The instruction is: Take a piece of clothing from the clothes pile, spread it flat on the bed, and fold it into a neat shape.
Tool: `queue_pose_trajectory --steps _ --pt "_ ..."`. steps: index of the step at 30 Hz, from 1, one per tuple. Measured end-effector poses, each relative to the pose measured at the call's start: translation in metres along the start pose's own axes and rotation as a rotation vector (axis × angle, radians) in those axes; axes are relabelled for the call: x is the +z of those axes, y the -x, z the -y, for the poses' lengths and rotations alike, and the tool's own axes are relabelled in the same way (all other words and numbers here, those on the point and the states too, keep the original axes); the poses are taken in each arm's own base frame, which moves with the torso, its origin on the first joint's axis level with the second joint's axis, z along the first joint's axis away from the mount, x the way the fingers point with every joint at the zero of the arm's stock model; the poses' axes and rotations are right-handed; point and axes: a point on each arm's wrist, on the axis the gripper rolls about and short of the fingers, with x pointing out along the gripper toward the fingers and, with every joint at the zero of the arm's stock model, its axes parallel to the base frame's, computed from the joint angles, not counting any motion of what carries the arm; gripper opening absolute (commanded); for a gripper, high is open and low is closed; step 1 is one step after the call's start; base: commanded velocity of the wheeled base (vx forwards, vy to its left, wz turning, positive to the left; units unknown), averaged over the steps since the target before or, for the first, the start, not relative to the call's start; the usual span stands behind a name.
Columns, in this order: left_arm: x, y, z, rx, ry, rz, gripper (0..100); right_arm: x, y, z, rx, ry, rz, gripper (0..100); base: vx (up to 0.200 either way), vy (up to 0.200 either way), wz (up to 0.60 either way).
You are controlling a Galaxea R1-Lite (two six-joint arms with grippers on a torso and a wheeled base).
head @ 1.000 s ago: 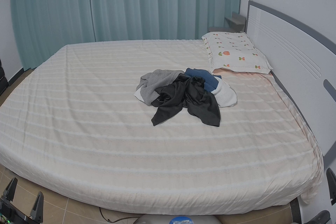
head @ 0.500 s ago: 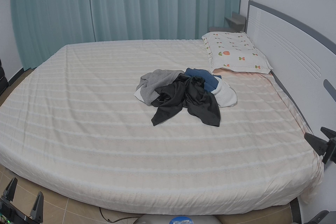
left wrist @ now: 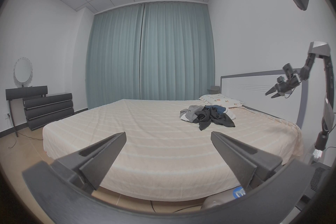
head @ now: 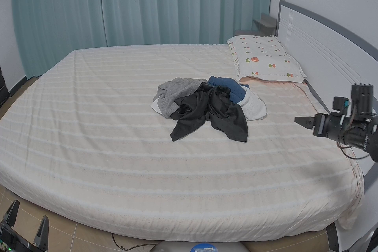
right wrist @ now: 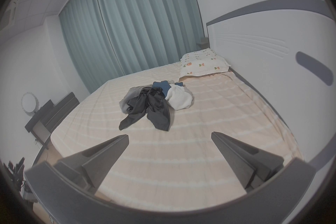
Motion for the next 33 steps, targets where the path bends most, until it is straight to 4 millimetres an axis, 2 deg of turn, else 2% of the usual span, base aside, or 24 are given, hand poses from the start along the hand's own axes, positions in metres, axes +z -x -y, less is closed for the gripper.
queue_pose_trajectory --steps 3,4,8,14,18,24,33 --pt "0.000 0.000 0.000 0.000 0.000 0.000 100 0.005 -0.040 -0.004 -0.008 -0.009 -0.013 100 0.000 0.000 0.00" --pt "0.000 0.000 0.000 0.000 0.000 0.000 100 0.007 -0.060 -0.005 -0.011 -0.014 -0.015 100 0.000 0.000 0.00" --pt "0.000 0.000 0.000 0.000 0.000 0.000 100 0.004 -0.116 -0.010 -0.019 -0.025 -0.024 100 0.000 0.000 0.00" --pt "0.000 0.000 0.000 0.000 0.000 0.000 100 -0.018 -0.201 -0.015 -0.040 -0.048 -0.028 100 0.000 0.000 0.00" --pt "0.000 0.000 0.000 0.000 0.000 0.000 100 -0.039 -0.245 -0.018 -0.054 -0.055 -0.033 100 0.000 0.000 0.00" --pt "0.000 0.000 0.000 0.000 0.000 0.000 100 -0.062 -0.287 -0.024 -0.058 -0.054 -0.054 100 0.000 0.000 0.00" --pt "0.000 0.000 0.000 0.000 0.000 0.000 100 -0.073 -0.322 -0.038 -0.044 -0.084 -0.059 100 0.000 0.000 0.00"
